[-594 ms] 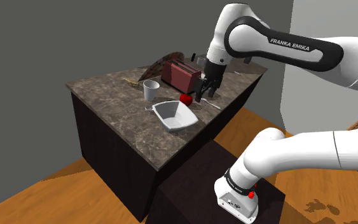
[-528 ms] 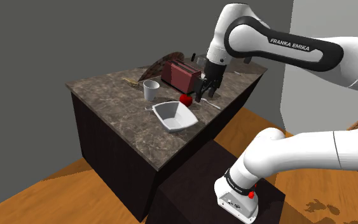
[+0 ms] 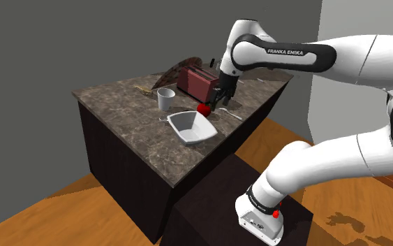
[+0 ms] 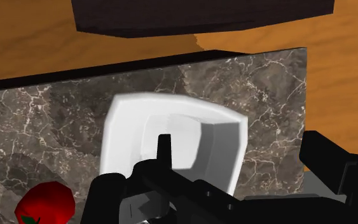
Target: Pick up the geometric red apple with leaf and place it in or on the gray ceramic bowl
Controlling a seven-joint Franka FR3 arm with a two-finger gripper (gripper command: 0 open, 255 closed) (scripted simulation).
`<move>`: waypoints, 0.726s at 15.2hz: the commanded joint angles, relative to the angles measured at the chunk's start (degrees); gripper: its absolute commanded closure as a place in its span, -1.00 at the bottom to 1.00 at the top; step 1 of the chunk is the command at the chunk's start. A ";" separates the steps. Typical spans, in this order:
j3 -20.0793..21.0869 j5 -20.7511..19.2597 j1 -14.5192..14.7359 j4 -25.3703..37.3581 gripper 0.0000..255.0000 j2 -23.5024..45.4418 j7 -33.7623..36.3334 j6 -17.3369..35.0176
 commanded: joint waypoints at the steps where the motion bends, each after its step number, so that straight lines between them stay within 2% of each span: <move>1: -1.49 -1.39 -0.90 0.46 -1.00 2.75 -2.06 2.70; 11: -7.52 -4.99 -4.00 7.31 -1.00 20.90 -10.47 15.80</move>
